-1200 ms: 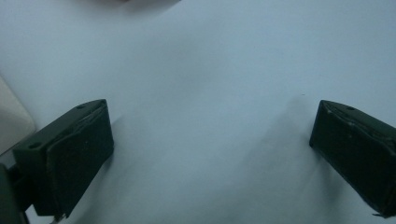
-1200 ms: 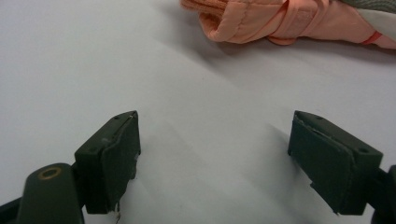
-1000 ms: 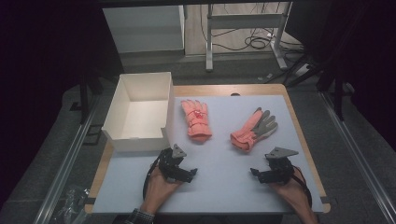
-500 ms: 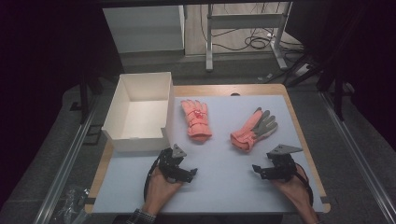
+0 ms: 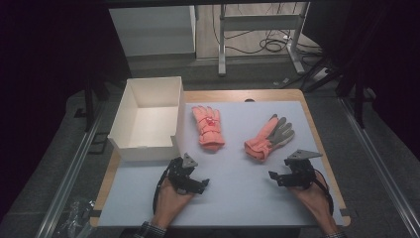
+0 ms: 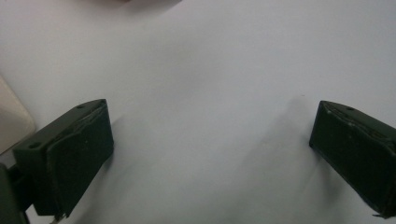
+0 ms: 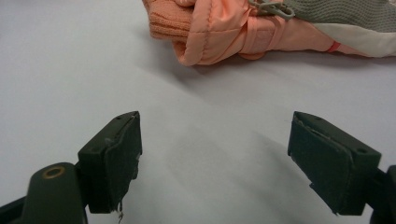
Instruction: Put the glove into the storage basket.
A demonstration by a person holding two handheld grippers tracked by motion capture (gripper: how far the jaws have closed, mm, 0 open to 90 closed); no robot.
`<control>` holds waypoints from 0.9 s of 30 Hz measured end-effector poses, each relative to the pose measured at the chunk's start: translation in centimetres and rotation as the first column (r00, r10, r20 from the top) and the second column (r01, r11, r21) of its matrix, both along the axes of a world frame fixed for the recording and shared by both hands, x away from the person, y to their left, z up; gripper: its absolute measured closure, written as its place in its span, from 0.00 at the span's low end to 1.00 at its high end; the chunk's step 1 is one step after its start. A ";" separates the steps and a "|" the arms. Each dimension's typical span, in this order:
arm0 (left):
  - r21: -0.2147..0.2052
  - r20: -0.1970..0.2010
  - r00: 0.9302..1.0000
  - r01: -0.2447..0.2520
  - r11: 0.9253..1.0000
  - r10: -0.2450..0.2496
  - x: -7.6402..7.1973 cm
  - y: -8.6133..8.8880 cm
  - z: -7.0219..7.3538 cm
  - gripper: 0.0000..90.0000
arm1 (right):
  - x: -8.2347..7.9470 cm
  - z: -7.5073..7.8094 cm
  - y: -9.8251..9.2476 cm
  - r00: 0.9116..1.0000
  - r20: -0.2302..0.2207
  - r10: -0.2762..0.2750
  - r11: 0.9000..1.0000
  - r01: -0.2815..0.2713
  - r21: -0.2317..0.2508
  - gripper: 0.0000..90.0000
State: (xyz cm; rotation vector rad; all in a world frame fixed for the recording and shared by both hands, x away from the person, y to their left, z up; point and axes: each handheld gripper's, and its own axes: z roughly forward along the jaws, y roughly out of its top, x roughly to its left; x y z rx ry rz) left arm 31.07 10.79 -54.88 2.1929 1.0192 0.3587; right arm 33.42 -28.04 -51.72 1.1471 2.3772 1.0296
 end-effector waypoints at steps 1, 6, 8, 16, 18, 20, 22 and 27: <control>0.000 0.000 1.000 0.000 1.000 0.000 0.0 0.0 0.0 0.00 | 0.0 0.0 0.0 1.000 0.000 0.001 1.000 -0.001 -0.003 0.20; 0.000 0.001 1.000 0.000 1.000 0.000 0.0 0.0 0.0 0.00 | 0.2 0.3 0.1 1.000 0.016 0.006 1.000 -0.006 -0.025 0.20; 0.000 0.000 1.000 0.000 1.000 0.000 0.0 0.0 0.0 0.00 | 0.3 0.4 0.1 1.000 0.018 0.007 1.000 -0.007 -0.027 0.20; 0.000 0.001 1.000 -0.001 1.000 0.001 0.0 0.0 0.0 0.00 | 0.9 1.3 0.2 0.999 0.033 0.004 1.000 -0.004 -0.007 0.20; 0.000 0.001 1.000 -0.001 1.000 0.001 0.0 0.0 0.0 0.00 | 1.0 1.4 0.2 1.000 0.031 -0.001 1.000 0.001 -0.001 0.20; 0.000 0.001 1.000 -0.001 1.000 0.001 0.0 0.0 0.0 0.00 | 1.4 1.7 0.3 0.999 0.030 -0.014 1.000 0.014 0.008 0.20; 0.000 0.001 1.000 -0.001 1.000 0.001 0.0 0.0 0.0 0.00 | 1.7 1.8 0.3 0.999 0.030 -0.022 1.000 0.022 0.014 0.20; -0.001 0.000 1.000 -0.001 1.000 0.001 0.0 0.0 0.0 0.00 | 2.7 2.2 0.3 0.999 0.040 -0.034 0.999 0.033 0.012 0.20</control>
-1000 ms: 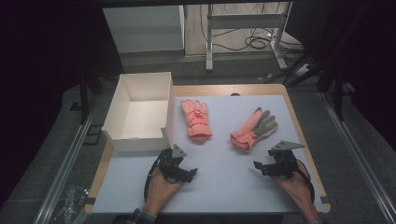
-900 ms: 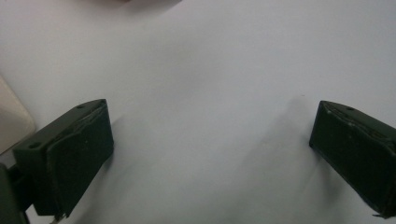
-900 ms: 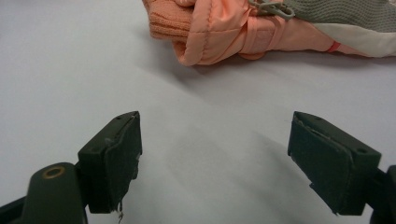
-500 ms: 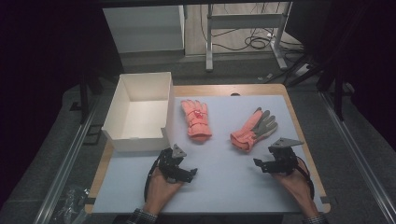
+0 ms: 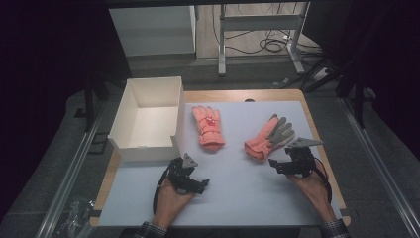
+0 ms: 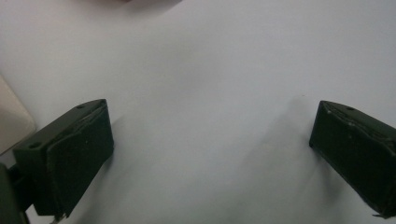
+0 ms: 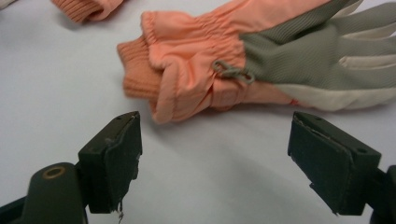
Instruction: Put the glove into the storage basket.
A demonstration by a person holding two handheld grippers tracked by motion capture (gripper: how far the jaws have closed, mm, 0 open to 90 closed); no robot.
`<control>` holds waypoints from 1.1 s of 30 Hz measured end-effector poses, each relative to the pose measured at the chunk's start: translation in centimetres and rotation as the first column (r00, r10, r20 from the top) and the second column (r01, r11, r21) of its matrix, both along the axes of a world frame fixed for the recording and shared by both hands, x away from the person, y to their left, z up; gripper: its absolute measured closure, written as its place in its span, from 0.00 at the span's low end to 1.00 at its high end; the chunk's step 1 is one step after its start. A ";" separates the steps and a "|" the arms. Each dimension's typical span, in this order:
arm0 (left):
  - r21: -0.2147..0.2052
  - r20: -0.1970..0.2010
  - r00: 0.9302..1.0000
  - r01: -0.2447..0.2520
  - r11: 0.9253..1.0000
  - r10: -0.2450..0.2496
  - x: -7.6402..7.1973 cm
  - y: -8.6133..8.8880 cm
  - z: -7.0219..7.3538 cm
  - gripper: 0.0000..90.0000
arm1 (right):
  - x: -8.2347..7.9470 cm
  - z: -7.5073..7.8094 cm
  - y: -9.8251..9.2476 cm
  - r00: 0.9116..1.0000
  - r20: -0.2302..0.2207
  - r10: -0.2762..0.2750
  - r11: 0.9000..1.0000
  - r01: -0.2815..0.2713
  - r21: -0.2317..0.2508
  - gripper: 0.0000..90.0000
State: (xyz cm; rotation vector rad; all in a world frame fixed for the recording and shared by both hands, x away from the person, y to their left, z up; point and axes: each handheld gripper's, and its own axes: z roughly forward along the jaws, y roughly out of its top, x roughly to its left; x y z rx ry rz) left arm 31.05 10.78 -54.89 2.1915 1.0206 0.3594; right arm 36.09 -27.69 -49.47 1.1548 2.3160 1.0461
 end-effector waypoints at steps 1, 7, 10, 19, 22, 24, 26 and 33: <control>0.000 0.000 1.000 0.000 1.000 0.000 0.0 0.0 0.0 0.00 | 0.2 0.1 0.0 1.000 0.003 -0.003 1.000 0.003 0.001 0.20; 0.000 0.000 1.000 0.000 1.000 0.000 0.0 0.0 0.0 0.00 | 1.5 0.6 0.0 1.000 0.007 -0.012 1.000 0.012 0.000 0.23; 0.000 0.000 1.000 0.000 1.000 0.000 0.0 0.0 0.0 0.00 | 2.2 0.8 0.1 1.000 0.010 -0.021 1.000 0.021 -0.001 0.26; -0.001 0.000 1.000 -0.001 1.000 0.001 0.0 0.0 0.0 0.00 | 4.6 1.2 0.1 0.998 0.026 -0.063 0.998 0.063 0.003 0.40; -0.001 0.000 1.000 -0.001 1.000 0.001 0.0 0.0 0.0 0.00 | 5.2 1.3 0.0 0.997 0.021 -0.074 0.997 0.073 0.016 0.42; -0.001 0.000 1.000 -0.001 1.000 0.001 0.0 0.0 0.0 0.00 | 5.9 1.4 0.0 0.997 0.016 -0.081 0.997 0.081 0.019 0.44; -0.002 0.000 1.000 -0.001 1.000 0.001 0.0 0.0 0.0 0.00 | 6.7 1.4 0.1 0.996 0.008 -0.093 0.996 0.093 0.008 0.46; -0.002 0.001 1.000 -0.001 1.000 0.001 0.0 0.0 0.0 0.00 | 8.5 0.9 0.3 0.990 -0.025 -0.140 0.990 0.139 -0.019 0.43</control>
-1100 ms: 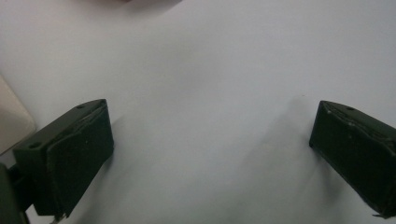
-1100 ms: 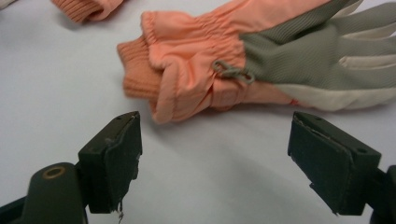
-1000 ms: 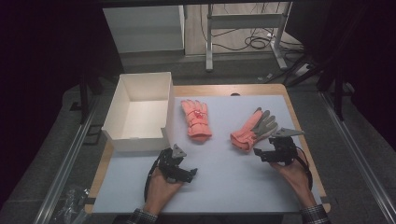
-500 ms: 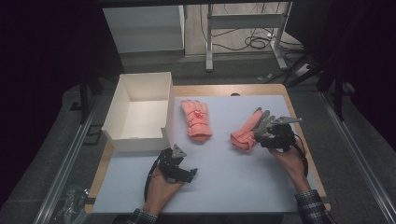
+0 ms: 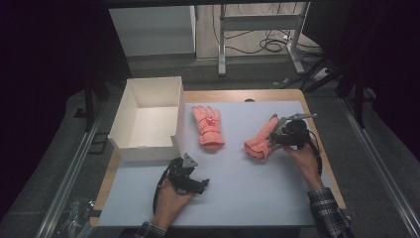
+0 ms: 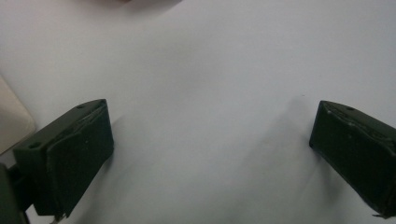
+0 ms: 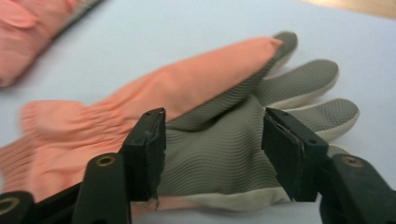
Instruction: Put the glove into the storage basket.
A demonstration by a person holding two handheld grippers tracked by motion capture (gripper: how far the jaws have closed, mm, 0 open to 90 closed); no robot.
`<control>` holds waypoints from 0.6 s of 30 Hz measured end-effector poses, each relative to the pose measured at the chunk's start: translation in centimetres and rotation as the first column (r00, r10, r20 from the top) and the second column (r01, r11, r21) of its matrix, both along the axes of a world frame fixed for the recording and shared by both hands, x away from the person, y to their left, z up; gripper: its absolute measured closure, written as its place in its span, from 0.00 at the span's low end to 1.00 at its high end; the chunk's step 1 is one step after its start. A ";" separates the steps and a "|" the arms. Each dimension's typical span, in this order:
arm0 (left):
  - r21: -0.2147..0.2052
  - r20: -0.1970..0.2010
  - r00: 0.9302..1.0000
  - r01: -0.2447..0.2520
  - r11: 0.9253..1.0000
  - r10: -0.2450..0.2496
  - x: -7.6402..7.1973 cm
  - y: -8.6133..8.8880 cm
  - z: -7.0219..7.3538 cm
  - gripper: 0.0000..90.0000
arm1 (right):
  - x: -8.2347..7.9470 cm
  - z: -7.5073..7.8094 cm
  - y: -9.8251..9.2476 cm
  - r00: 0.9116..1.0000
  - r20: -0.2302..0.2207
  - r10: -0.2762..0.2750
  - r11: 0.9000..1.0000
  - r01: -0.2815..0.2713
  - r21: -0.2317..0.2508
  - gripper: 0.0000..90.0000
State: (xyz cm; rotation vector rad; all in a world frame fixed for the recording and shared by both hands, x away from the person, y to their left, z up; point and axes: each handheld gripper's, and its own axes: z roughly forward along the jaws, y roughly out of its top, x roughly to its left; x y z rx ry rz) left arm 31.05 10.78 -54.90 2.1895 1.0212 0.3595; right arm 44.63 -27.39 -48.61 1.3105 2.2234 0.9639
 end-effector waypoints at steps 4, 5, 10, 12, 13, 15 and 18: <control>0.001 0.000 1.000 0.000 1.000 0.000 0.0 0.0 0.0 0.00 | 1.1 -1.3 -0.2 0.998 -0.054 -0.033 0.999 0.033 -0.003 0.42; 0.000 0.000 1.000 0.001 1.000 -0.001 0.0 0.0 0.0 0.00 | 1.1 -1.4 -0.1 0.998 -0.056 -0.032 0.999 0.032 -0.001 0.43; 0.001 0.000 1.000 0.001 1.000 -0.001 0.0 0.0 0.0 0.00 | 1.1 -1.9 0.0 0.998 -0.056 -0.039 0.999 0.039 -0.012 0.59; 0.001 0.000 1.000 0.001 1.000 -0.001 0.0 0.0 0.0 0.00 | 1.1 -2.0 0.1 0.997 -0.058 -0.050 0.999 0.049 -0.010 0.65; 0.001 0.000 1.000 0.001 1.000 -0.001 0.0 0.0 0.0 0.00 | 1.1 -1.9 0.1 0.997 -0.055 -0.057 0.998 0.056 -0.016 0.76; 0.001 0.000 1.000 0.001 1.000 -0.001 0.0 0.0 0.0 0.00 | 1.1 -1.9 0.2 0.997 -0.051 -0.057 0.998 0.056 -0.022 0.79; 0.000 0.000 1.000 0.000 1.000 0.000 0.0 0.0 0.0 0.00 | 0.9 -1.8 0.8 0.998 -0.032 -0.056 0.996 0.054 -0.065 0.87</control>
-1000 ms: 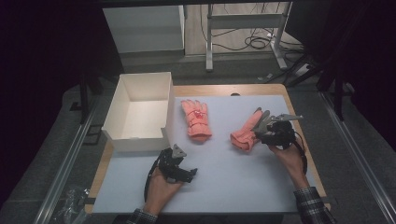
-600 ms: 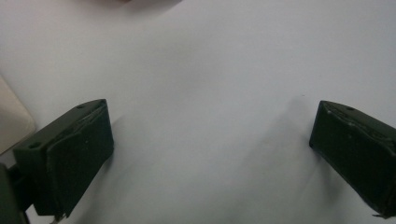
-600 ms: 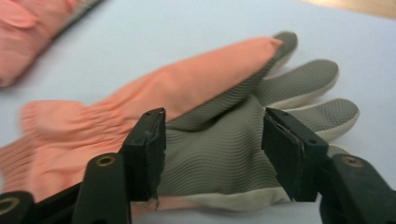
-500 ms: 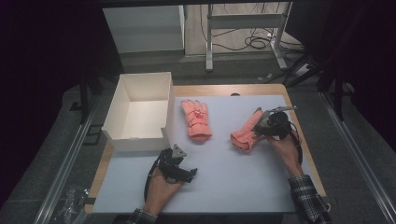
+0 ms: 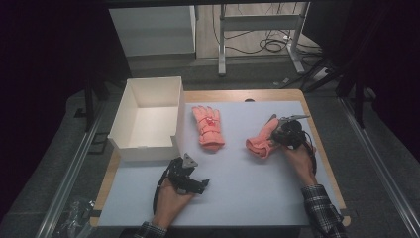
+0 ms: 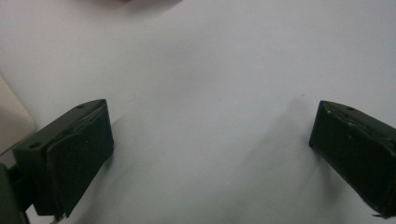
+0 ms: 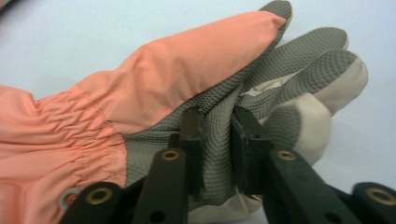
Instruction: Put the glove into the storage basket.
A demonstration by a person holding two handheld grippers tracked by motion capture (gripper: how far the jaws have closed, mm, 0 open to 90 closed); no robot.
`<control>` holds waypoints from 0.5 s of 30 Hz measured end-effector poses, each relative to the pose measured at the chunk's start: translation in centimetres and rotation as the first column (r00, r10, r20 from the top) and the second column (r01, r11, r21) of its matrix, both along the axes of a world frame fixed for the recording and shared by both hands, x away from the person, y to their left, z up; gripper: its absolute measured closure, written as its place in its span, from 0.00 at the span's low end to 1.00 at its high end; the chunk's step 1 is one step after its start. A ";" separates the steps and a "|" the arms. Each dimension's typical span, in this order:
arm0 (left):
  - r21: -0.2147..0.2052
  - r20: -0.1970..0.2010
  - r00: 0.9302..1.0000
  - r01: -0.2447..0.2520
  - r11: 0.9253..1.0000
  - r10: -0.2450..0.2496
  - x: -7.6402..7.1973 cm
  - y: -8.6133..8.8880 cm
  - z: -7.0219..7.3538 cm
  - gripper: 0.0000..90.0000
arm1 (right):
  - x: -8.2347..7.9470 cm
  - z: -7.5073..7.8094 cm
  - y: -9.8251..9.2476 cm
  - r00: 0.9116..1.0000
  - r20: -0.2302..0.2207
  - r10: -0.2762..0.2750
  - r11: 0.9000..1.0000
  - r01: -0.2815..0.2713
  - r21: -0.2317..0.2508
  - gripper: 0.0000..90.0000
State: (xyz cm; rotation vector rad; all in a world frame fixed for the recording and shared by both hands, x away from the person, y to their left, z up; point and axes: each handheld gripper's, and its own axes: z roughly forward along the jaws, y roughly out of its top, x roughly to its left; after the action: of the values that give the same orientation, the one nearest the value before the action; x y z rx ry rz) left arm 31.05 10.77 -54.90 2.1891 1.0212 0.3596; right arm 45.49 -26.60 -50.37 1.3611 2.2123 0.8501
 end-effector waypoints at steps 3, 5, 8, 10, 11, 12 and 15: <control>0.000 0.000 1.000 0.000 1.000 0.000 0.0 0.0 0.0 0.00 | -0.2 0.2 0.2 1.000 0.010 0.011 1.000 -0.011 -0.017 0.90; 0.000 0.000 1.000 0.000 1.000 0.000 0.0 0.0 0.0 0.00 | -0.2 0.3 -0.2 1.000 0.010 0.014 1.000 -0.015 0.014 0.92; -0.001 0.000 1.000 0.000 1.000 0.000 0.0 0.0 0.0 0.00 | -0.3 0.6 -0.7 0.999 0.010 0.030 0.998 -0.031 0.051 0.92; -0.001 0.000 1.000 0.000 1.000 0.000 0.0 0.0 0.0 0.00 | -0.4 0.8 -0.8 0.999 0.011 0.034 0.998 -0.034 0.059 0.92; -0.001 0.000 1.000 0.000 1.000 0.000 0.0 0.0 0.0 0.00 | -0.5 1.0 -0.9 0.999 0.015 0.041 0.997 -0.041 0.060 0.92; -0.001 0.000 1.000 0.000 1.000 0.000 0.0 0.0 0.0 0.00 | -0.5 1.0 -0.9 0.999 0.015 0.041 0.997 -0.041 0.060 0.92; -0.001 0.000 1.000 0.000 1.000 0.000 0.0 0.0 0.0 0.00 | -0.8 1.5 -1.0 0.998 0.023 0.053 0.996 -0.054 0.066 0.92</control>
State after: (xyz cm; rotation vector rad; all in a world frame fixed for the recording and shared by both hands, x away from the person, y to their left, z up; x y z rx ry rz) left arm 31.05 10.77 -54.91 2.1882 1.0214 0.3592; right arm 44.70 -27.62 -48.92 1.3218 2.2313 0.9606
